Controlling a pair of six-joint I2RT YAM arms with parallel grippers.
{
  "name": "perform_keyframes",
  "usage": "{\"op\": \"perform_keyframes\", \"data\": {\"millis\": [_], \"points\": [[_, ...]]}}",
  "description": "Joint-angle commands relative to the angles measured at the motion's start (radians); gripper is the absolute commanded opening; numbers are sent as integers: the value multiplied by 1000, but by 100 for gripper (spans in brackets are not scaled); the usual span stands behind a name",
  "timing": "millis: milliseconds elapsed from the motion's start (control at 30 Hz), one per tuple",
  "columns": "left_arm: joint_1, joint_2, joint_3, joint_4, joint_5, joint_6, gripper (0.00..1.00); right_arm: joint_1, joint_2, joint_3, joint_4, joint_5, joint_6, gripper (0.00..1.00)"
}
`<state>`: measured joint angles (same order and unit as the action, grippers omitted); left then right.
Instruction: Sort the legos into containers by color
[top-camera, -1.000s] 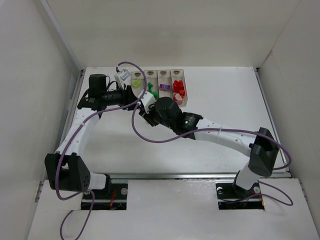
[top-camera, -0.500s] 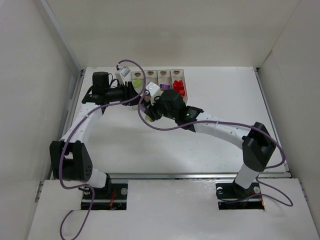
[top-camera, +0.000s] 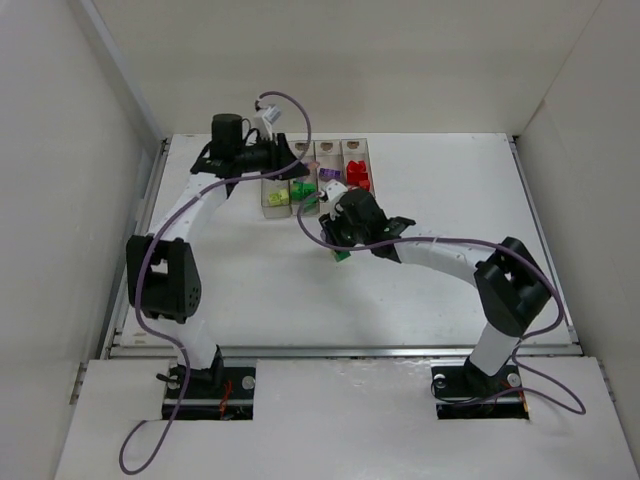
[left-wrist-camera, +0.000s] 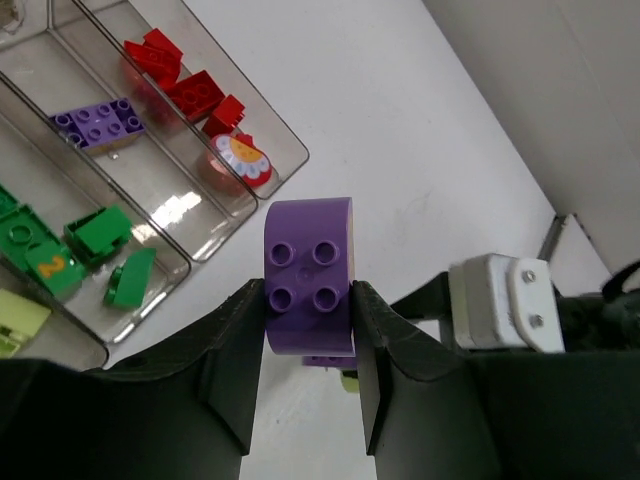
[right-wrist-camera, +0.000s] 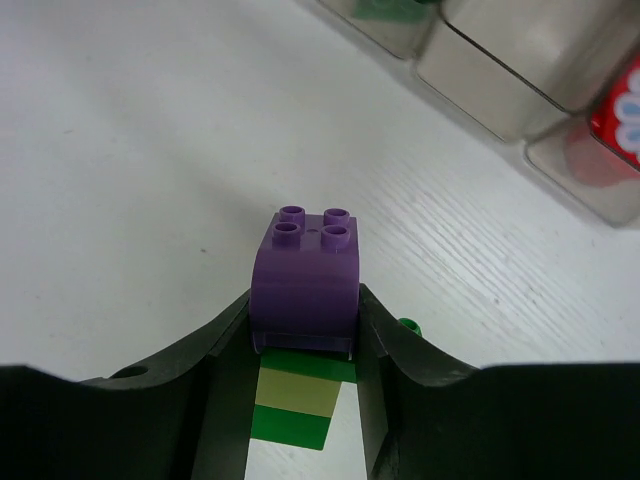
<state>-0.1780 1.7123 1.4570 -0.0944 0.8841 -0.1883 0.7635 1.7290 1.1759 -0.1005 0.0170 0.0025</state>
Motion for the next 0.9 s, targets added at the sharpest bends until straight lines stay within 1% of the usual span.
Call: {"op": "perform_keyframes", "data": {"millis": [0, 67, 100, 133, 167, 200, 267, 300, 400, 433, 533, 667, 700, 767, 800, 867], "points": [[-64, 108, 92, 51, -137, 16, 0, -70, -77, -27, 30, 27, 77, 0], [-84, 164, 126, 94, -219, -35, 0, -101, -112, -58, 30, 38, 114, 0], [-84, 191, 126, 149, -237, -66, 0, -127, -124, -67, 30, 38, 123, 0], [-84, 245, 138, 218, -237, -132, 0, -136, -147, -76, 21, 38, 137, 0], [-84, 271, 150, 219, -226, -132, 2, -136, -158, -87, 21, 38, 137, 0], [-84, 295, 160, 276, -226, -189, 5, -150, -167, -87, 21, 47, 137, 0], [-95, 363, 178, 318, -226, -230, 9, -150, -178, -87, 6, 47, 137, 0], [-104, 383, 201, 332, -226, -246, 15, -159, -178, -87, 5, 57, 137, 0], [-104, 438, 235, 343, -247, -258, 22, -159, -178, -62, -34, 75, 137, 0], [-104, 438, 244, 343, -258, -258, 31, -159, -178, -50, -34, 75, 137, 0], [-115, 449, 244, 354, -258, -218, 42, -168, -178, -29, -54, 75, 137, 0], [-126, 458, 253, 354, -205, -198, 64, -168, -187, -9, -73, 93, 137, 0], [-126, 458, 253, 354, -195, -198, 71, -168, -187, -9, -73, 104, 137, 0], [-126, 458, 253, 354, -177, -198, 76, -168, -198, 1, -82, 104, 137, 0], [-126, 446, 253, 328, -177, -198, 78, -168, -207, 13, -82, 115, 137, 0], [-126, 434, 287, 294, -153, -172, 78, -168, -217, 24, -91, 127, 137, 0]]}}
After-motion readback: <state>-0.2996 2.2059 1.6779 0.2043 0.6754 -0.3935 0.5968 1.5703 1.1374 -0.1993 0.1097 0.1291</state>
